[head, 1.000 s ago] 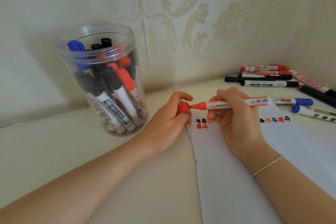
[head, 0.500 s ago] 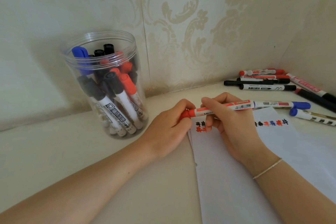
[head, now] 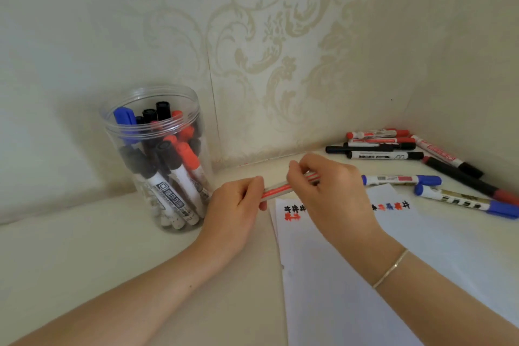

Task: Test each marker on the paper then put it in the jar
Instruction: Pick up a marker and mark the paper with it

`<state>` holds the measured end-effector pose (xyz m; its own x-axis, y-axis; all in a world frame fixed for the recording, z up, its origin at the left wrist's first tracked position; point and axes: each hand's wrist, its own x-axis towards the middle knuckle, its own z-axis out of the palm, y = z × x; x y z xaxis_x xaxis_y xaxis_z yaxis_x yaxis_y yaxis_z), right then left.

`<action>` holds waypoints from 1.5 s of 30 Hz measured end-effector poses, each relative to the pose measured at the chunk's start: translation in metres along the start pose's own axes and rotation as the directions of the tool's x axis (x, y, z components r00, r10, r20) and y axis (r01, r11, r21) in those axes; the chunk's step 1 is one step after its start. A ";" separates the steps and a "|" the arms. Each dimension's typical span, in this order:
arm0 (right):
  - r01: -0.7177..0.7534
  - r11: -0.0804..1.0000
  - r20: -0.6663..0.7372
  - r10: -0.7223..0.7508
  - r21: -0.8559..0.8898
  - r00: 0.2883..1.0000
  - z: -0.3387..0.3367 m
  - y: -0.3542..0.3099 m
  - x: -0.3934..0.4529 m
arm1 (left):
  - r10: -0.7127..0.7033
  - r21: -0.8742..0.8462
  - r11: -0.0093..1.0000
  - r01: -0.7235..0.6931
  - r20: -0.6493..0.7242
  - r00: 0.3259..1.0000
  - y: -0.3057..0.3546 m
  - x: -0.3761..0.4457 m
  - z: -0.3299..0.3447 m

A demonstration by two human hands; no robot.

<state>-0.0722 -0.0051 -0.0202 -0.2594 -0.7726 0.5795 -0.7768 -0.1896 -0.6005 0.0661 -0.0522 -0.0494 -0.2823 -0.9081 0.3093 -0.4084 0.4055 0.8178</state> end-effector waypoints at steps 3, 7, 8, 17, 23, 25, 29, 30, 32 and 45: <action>0.044 0.997 -0.088 -0.050 -0.068 0.995 -0.010 -0.008 0.000 | 0.019 0.002 1.000 -0.019 -0.066 0.998 0.016 -0.001 -0.001; 0.059 0.998 -0.185 -0.054 0.022 0.981 -0.025 -0.022 0.008 | 0.045 -0.013 0.999 -0.048 -0.149 0.988 0.043 -0.003 -0.003; 0.043 0.998 -0.201 -0.031 0.052 0.979 -0.029 -0.027 0.013 | 0.052 -0.015 0.998 -0.056 -0.174 0.983 0.050 -0.002 -0.007; -0.168 0.890 -0.075 0.220 0.424 0.973 -0.037 -0.081 0.059 | 0.304 0.277 0.936 -0.217 -0.325 0.896 0.114 0.026 -0.078; -0.516 0.368 0.362 0.412 0.774 0.836 -0.004 -0.110 0.074 | 0.347 0.237 0.934 -0.266 -0.433 0.832 0.146 0.053 -0.129; -0.542 0.367 0.394 0.406 0.756 0.825 0.008 -0.123 0.081 | 0.282 0.042 0.953 -0.301 -0.486 0.827 0.145 0.059 -0.133; -0.312 0.818 0.280 0.193 0.484 0.941 0.023 -0.140 0.091 | 0.394 0.135 0.908 -0.397 -0.602 0.694 0.127 0.057 -0.140; -0.171 0.902 0.232 0.082 0.397 0.969 0.024 -0.141 0.091 | 0.425 0.197 0.896 -0.398 -0.637 0.643 0.121 0.058 -0.146; 0.106 0.967 0.204 -0.155 0.233 0.967 0.023 -0.142 0.087 | 0.479 0.314 0.874 -0.370 -0.681 0.553 0.111 0.062 -0.158; -0.056 0.998 0.532 0.063 -0.030 0.845 0.018 -0.125 0.097 | 0.448 0.620 0.756 -0.211 -0.255 0.857 0.093 0.085 -0.134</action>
<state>0.0098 -0.0669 0.1014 0.0367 -0.9867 0.1584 -0.7778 -0.1277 -0.6153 0.1200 -0.1060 0.1177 -0.2036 -0.6231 0.7552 -0.7873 0.5627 0.2520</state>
